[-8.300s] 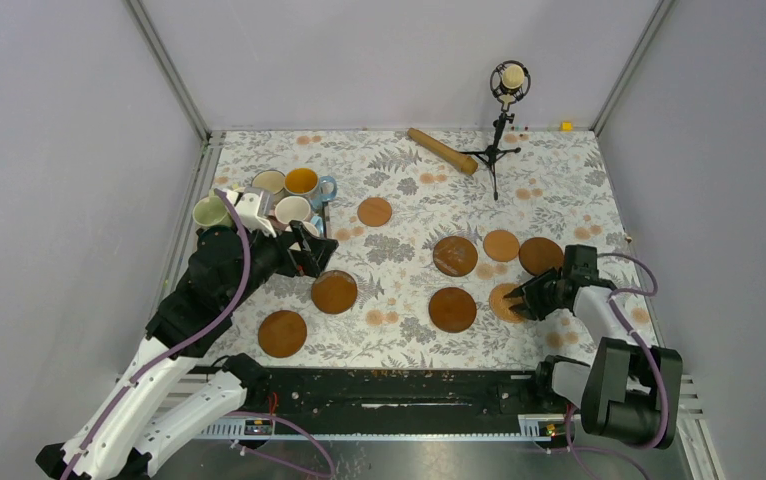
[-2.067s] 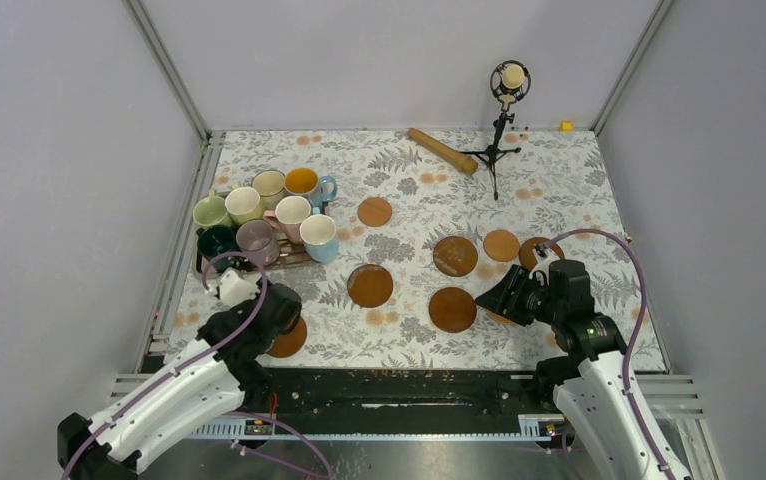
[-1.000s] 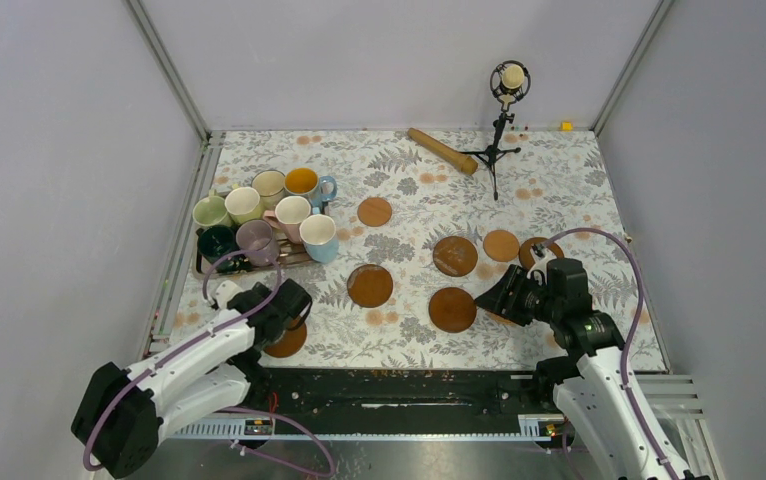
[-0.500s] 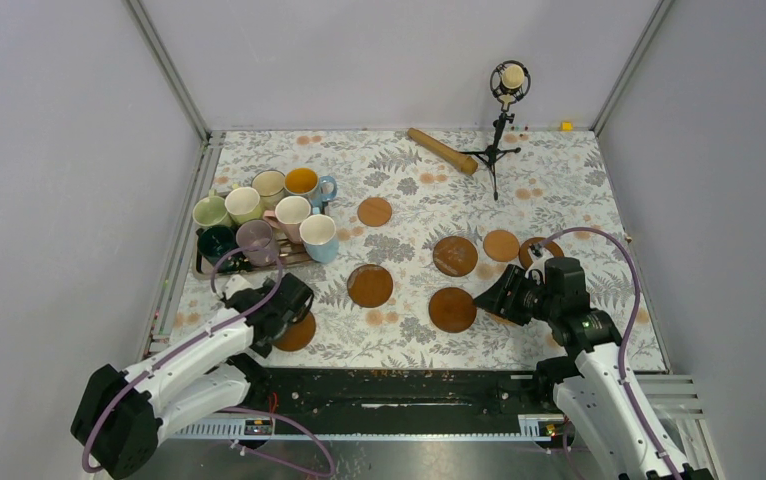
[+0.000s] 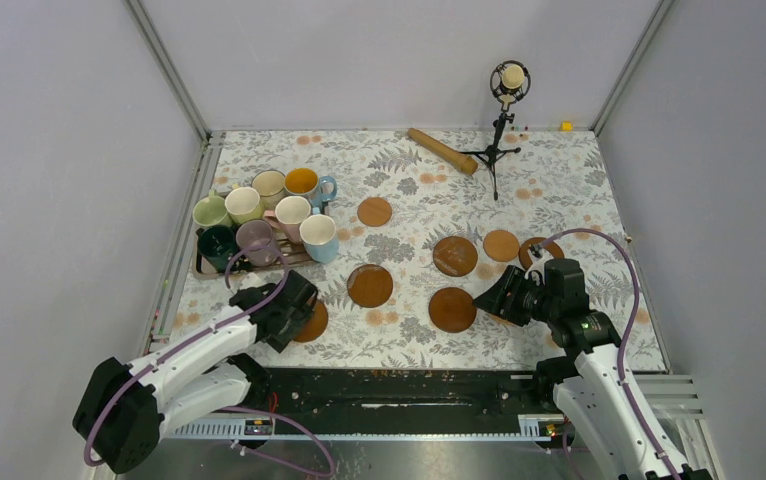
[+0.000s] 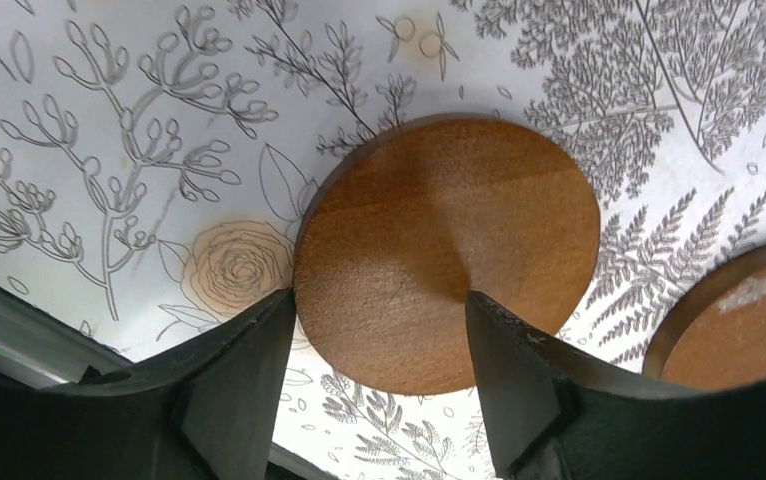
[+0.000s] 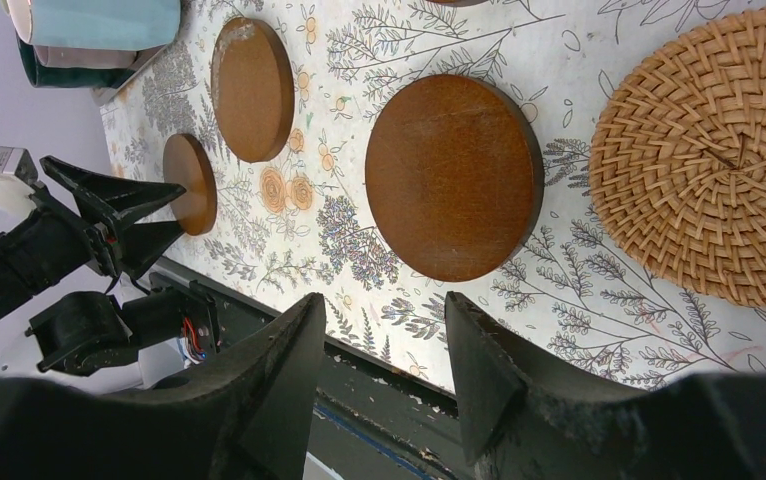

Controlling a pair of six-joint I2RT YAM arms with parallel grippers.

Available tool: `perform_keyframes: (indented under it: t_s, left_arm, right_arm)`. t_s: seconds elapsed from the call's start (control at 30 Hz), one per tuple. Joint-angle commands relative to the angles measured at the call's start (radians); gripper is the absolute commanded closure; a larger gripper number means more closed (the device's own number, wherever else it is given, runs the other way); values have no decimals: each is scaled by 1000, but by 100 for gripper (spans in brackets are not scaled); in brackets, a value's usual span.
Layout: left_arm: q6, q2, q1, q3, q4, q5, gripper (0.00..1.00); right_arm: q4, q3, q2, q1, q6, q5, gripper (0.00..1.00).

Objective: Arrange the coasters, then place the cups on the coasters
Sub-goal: Move the coaster to the center of the board.

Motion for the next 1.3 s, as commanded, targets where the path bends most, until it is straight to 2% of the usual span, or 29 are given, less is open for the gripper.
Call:
perform_keyframes:
  t_s: [0.0,0.17,0.27,0.33,0.4,0.53,0.73,1.1,1.27]
  left_arm:
    - [34,9,-21,10,53,65,38]
    - [53,79,-62,34,67,112,43]
    - [48,69,-104,46,82,109,45]
    - [54,26,-112,30,117,94,44]
    - [37,-29,-108,18,116,43,39]
    - [119,-101,-28,29,122,-5,34]
    - [259,-79,140,11,181,57,35]
    - [323,-11,151,-58,323,101,36]
    - [356,-14,150,-83,386,147,42]
  right_arm:
    - [28,-6,-8,6,2,-23,45]
    - [27,4,-6,6,4,-23,45]
    - [27,8,-4,7,5,-26,45]
    - [27,9,-2,6,5,-28,45]
    - [26,11,-3,7,7,-29,45]
    - [16,18,-5,8,0,-26,45]
    - [4,21,-16,6,-6,-20,44]
    - [4,22,-21,7,-6,-22,43]
    - [13,6,-9,7,-10,-16,43]
